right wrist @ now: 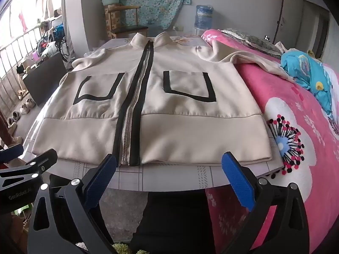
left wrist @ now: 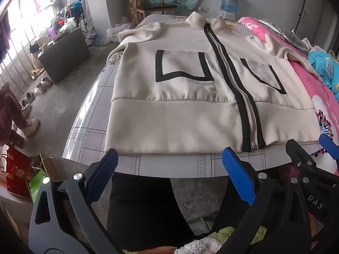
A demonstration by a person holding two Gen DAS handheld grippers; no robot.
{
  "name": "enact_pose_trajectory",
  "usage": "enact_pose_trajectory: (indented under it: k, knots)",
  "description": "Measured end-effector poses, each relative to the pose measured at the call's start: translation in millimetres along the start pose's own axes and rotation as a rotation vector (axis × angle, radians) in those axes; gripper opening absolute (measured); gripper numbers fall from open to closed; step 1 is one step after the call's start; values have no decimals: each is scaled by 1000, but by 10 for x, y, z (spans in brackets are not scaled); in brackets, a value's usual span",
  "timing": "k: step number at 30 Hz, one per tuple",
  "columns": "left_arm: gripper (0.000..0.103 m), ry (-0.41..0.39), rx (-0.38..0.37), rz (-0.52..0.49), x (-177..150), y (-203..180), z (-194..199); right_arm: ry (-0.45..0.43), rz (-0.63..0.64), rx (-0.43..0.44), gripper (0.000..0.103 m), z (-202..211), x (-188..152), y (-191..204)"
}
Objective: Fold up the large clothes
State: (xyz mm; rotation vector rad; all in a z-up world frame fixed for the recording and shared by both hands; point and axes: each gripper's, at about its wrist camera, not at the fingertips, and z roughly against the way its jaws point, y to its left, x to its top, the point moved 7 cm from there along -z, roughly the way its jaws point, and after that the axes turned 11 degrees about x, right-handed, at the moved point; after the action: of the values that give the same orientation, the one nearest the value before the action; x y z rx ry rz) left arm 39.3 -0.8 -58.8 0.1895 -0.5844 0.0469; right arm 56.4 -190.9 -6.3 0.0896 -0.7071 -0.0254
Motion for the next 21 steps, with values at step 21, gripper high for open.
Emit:
enact_pose_trajectory:
  k: [21]
  knots:
    - [95,-8,-13,8,7,-28,57,-1,1,-6,97,12,8,35]
